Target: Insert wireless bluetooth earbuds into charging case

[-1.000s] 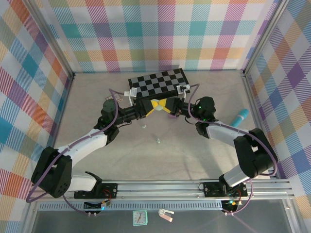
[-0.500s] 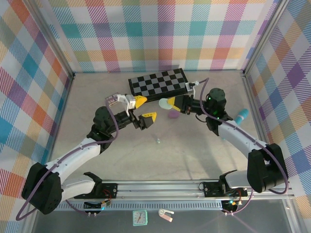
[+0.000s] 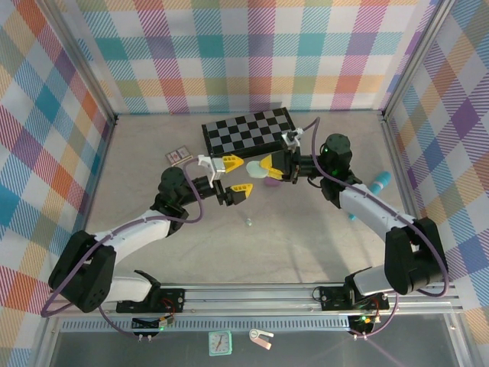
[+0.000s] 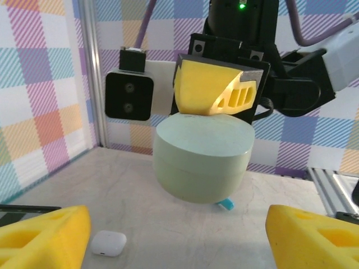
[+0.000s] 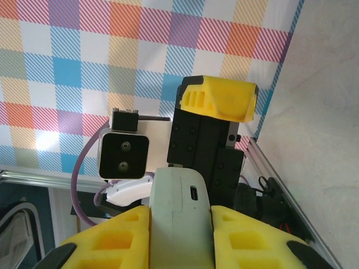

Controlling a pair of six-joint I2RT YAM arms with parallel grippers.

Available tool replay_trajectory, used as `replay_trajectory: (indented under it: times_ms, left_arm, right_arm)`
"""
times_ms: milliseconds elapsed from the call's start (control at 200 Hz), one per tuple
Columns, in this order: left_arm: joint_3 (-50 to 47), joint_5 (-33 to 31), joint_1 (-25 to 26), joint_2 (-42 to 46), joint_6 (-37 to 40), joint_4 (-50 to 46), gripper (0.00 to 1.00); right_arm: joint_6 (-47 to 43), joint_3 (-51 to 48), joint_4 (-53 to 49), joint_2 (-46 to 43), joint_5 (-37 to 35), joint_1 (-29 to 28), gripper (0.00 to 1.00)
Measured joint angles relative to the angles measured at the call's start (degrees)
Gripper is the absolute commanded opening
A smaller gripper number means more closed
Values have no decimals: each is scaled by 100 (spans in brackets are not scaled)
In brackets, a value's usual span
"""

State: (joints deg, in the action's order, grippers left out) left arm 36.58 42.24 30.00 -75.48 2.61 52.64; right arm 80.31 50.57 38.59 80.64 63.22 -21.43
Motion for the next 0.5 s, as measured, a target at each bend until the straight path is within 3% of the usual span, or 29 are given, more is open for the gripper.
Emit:
replay_trajectory:
  times_ms: [500]
  left_arm:
    - [260, 564, 133, -219, -289, 461, 63]
  right_arm:
    - [330, 2, 299, 17, 50, -190, 5]
